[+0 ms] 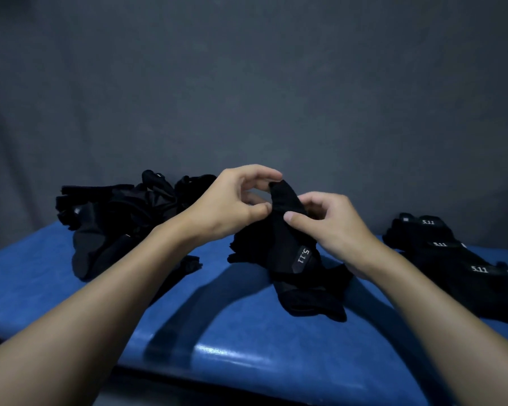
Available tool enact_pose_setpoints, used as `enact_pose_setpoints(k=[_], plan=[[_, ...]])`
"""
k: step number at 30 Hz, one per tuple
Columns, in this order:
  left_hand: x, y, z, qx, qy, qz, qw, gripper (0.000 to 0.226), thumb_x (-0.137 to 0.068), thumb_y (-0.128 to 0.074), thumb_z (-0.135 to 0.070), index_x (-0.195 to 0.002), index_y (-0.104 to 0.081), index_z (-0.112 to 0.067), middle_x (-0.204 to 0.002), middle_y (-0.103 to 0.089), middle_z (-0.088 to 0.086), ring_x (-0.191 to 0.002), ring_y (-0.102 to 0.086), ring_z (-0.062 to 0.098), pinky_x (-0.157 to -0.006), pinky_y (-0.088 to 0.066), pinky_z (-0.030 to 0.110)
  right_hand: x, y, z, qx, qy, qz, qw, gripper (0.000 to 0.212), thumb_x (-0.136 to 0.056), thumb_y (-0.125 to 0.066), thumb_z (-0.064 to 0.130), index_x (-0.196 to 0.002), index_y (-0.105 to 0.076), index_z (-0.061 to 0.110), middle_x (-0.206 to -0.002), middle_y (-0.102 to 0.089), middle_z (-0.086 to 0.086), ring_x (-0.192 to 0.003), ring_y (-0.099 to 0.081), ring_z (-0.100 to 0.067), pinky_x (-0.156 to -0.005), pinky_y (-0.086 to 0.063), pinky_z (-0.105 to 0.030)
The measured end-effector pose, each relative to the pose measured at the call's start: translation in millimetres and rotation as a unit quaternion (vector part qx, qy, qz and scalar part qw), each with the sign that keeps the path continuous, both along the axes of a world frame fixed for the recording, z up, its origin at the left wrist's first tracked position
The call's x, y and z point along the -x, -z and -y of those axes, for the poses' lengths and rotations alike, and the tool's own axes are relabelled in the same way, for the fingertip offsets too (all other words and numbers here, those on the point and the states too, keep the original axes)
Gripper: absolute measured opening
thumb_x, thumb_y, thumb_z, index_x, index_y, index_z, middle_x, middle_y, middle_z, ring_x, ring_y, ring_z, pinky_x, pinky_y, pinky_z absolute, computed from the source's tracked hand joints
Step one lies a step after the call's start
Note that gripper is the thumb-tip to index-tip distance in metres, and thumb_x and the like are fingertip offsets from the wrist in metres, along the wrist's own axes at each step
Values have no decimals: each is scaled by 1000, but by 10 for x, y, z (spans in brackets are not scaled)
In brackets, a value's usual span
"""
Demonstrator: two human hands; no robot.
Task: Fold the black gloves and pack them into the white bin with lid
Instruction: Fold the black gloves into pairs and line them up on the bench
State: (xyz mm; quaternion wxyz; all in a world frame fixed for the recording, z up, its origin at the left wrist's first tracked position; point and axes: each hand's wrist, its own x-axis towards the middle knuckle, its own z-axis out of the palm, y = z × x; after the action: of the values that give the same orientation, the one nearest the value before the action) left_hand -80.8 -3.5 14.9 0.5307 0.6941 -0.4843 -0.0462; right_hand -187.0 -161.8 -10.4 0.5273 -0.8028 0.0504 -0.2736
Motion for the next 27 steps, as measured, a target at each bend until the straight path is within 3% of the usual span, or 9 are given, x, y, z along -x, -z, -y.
enact_pose_setpoints(k=[4,8,11,13,15,19,22,25,27], plan=[[-23,38,43,-26,4,-21,999,49,-87,-74,-9,-131,-56,-19,-107,-72,3,-93,-72,20,-83,-58,32,59,2,26,-46,20,28,998,6,-91,-64,5,-95,-69,3,-88,-73,-18,-75,-66,-19,-76,-55,-39],[-79,116,35,-111,6,-2,994,63,-78,-84,-28,-134,-54,-28,-108,-72,1,-102,-69,12,-98,-54,34,70,-3,82,-97,27,40,994,8,-91,-64,6,-96,-67,0,-87,-72,-18,-77,-66,-21,-79,-54,-42],[-72,147,57,-86,-2,3,996,32,-85,-76,-12,-115,-65,-15,-99,-74,11,-96,-71,25,-94,-55,41,94,-7,120,-128,29,43,990,6,-91,-64,7,-94,-68,3,-81,-72,-11,-76,-67,-21,-79,-54,-40],[-55,136,65,-53,-20,12,998,11,-90,-70,-7,-101,-70,-9,-93,-75,13,-88,-73,24,-88,-58,38,116,-4,126,-127,23,40,991,6,-91,-64,6,-95,-68,5,-82,-72,-9,-77,-67,-19,-78,-55,-38],[-21,113,76,-29,-35,20,999,5,-91,-68,-8,-95,-71,-6,-89,-75,13,-79,-71,18,-79,-57,34,136,-2,128,-102,24,39,994,9,-90,-66,5,-99,-65,6,-86,-72,-10,-78,-68,-17,-79,-55,-37],[9,103,100,-8,-32,17,999,6,-91,-69,-9,-93,-71,-3,-90,-73,20,-74,-67,21,-75,-57,45,187,-14,133,-64,17,30,997,34,-87,-67,0,-111,-51,18,-92,-70,-10,-76,-69,-23,-77,-56,-47],[32,111,125,-5,-19,15,1000,5,-89,-71,-8,-92,-71,-4,-84,-74,17,-71,-67,13,-70,-57,35,239,-13,121,-54,-17,26,998,50,-88,-65,-3,-122,-42,25,-97,-69,-11,-80,-71,-32,-78,-58,-48],[77,102,143,-3,-7,17,1000,4,-88,-72,-6,-91,-71,-3,-74,-72,2,-64,-64,1,-60,-51,16,258,-8,116,-16,-40,32,999,58,-86,-67,-5,-129,-46,29,-100,-67,-11,-83,-70,-22,-78,-60,-37],[98,96,159,-1,-11,20,1000,7,-87,-73,-7,-93,-71,-3,-78,-72,3,-66,-64,1,-62,-51,16,260,-9,133,38,-18,38,998,51,-84,-70,-3,-124,-55,25,-99,-64,-5,-86,-66,-15,-83,-58,-37]])
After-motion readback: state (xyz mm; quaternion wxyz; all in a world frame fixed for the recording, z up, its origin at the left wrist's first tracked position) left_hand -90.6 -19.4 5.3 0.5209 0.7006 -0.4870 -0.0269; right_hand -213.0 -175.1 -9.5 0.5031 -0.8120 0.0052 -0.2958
